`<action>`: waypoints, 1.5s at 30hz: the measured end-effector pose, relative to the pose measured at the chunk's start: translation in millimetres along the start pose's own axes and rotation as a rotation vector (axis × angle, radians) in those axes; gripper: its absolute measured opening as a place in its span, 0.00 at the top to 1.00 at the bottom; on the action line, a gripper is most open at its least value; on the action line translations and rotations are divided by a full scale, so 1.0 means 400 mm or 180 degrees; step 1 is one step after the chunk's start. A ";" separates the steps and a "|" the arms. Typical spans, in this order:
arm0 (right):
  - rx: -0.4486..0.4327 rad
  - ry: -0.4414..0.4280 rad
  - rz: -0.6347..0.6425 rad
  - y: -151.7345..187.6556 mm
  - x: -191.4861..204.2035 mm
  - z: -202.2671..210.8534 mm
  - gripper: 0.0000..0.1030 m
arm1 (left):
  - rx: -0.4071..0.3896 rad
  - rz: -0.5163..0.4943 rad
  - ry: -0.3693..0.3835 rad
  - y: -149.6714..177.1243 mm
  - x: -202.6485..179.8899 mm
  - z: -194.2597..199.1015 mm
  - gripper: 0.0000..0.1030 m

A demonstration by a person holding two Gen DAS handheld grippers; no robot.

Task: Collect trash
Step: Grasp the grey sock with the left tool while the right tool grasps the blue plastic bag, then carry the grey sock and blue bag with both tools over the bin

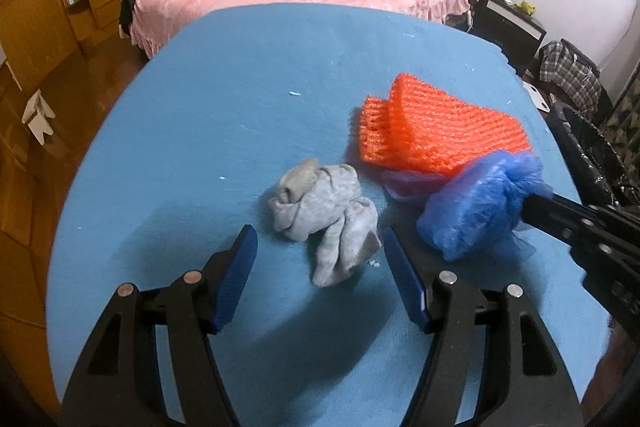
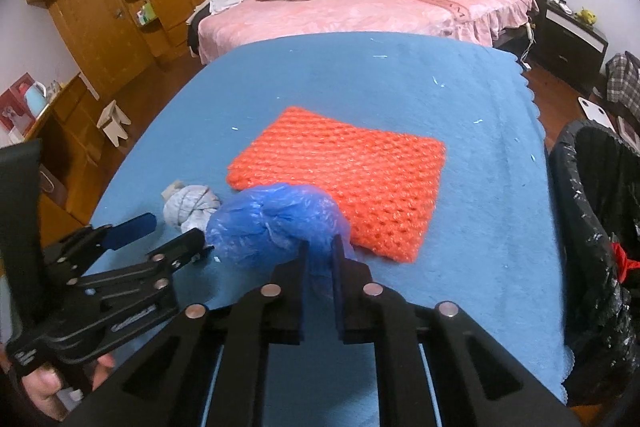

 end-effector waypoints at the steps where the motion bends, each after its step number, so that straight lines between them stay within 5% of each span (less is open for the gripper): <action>1: 0.0006 -0.0009 -0.0003 0.000 -0.004 0.002 0.91 | 0.0023 -0.0001 0.0002 0.000 -0.003 -0.008 0.41; 5: 0.0013 -0.0043 -0.0034 0.001 -0.013 0.011 0.91 | 0.0099 -0.0004 0.0057 0.009 -0.003 -0.031 0.59; 6: 0.0006 -0.0049 -0.0035 0.002 -0.013 0.017 0.91 | 0.0095 0.0002 0.0071 0.012 -0.001 -0.031 0.69; 7: 0.0003 -0.0055 -0.0036 0.004 -0.011 0.019 0.91 | 0.0109 0.0009 0.0135 0.015 -0.001 -0.031 0.89; 26: -0.0227 -0.0033 -0.0105 0.017 -0.037 0.175 0.91 | -0.0107 0.0004 0.0067 0.034 -0.015 0.146 0.89; 45: -0.0480 0.0210 -0.0227 0.030 -0.168 0.324 0.91 | -0.0239 -0.0221 -0.0013 0.054 -0.200 0.267 0.89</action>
Point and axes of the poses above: each gripper's, at about its wrist camera, not at the fingertips, and z roughly against the way its jaws point, x to its left, y to its underside, the point moved 5 cm from there along -z, roughly the way its jaws point, and after that the axes turned 10 degrees about x, right-handed, at the moved point
